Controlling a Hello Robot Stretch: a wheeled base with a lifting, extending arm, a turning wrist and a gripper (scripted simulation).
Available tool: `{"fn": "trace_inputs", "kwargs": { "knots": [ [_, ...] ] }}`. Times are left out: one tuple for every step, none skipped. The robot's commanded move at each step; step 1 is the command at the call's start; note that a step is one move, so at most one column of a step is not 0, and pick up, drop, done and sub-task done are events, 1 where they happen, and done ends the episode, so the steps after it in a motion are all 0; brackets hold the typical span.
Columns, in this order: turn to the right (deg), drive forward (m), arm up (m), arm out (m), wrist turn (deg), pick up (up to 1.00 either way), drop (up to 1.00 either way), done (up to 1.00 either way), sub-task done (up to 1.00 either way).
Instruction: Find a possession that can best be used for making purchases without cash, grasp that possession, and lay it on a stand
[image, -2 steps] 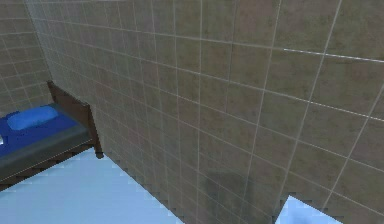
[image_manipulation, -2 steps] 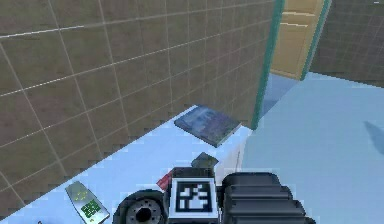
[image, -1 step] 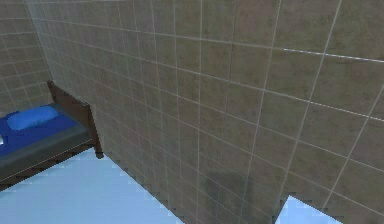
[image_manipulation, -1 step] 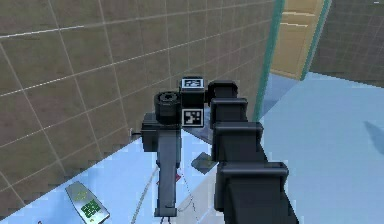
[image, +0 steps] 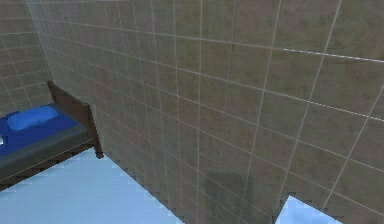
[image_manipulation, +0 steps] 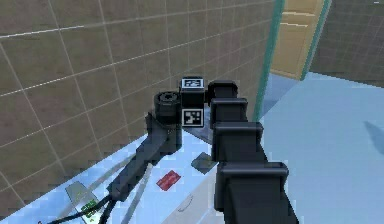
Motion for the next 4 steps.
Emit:
{"fn": "trace_inputs", "kwargs": {
  "knots": [
    [0.0, 0.00, 0.00, 0.00, 45.0, 0.00, 0.00, 0.00, 0.00],
    [0.0, 0.00, 0.00, 0.00, 45.0, 0.00, 0.00, 0.00, 0.00],
    [0.0, 0.00, 0.00, 0.00, 27.0, 0.00, 0.00, 0.00, 0.00],
    [0.0, 0.00, -0.28, 0.00, 0.0, 0.00, 0.00, 0.00, 0.00]
  ]
}}
